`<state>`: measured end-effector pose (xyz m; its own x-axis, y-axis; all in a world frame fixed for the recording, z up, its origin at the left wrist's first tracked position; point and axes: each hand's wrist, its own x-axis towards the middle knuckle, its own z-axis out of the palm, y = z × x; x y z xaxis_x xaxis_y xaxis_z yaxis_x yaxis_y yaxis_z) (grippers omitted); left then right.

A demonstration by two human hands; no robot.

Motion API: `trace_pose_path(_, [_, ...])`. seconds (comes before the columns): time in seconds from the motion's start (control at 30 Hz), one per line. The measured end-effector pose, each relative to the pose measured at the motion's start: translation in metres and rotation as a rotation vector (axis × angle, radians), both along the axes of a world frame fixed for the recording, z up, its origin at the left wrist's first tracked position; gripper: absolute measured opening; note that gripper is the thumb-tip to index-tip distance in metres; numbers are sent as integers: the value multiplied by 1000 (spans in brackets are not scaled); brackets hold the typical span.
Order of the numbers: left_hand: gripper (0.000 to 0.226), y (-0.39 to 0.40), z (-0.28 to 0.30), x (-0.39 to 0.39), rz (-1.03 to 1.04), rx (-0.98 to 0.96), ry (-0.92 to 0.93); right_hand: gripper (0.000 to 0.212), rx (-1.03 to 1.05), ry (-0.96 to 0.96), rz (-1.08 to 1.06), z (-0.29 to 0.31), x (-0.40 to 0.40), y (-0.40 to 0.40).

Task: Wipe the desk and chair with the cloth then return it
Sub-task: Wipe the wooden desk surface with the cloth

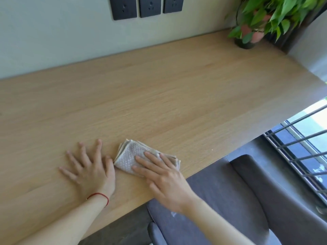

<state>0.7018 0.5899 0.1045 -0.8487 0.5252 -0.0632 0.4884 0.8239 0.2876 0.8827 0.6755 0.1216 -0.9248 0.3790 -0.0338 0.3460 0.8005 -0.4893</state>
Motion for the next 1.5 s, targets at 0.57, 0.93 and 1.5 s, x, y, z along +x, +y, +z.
trace_pose_path(0.57, [68,0,-1,-1,-9,-36,-16,29,186,109,-312,-4,7,10])
trace_pose_path(0.93, [54,27,4,43,-69,104,3,34,226,-3,-147,-6,-19,42])
trace_pose_path(1.5, [52,58,-18,72,-118,123,122,56,236,-67,-862,-12,74,200])
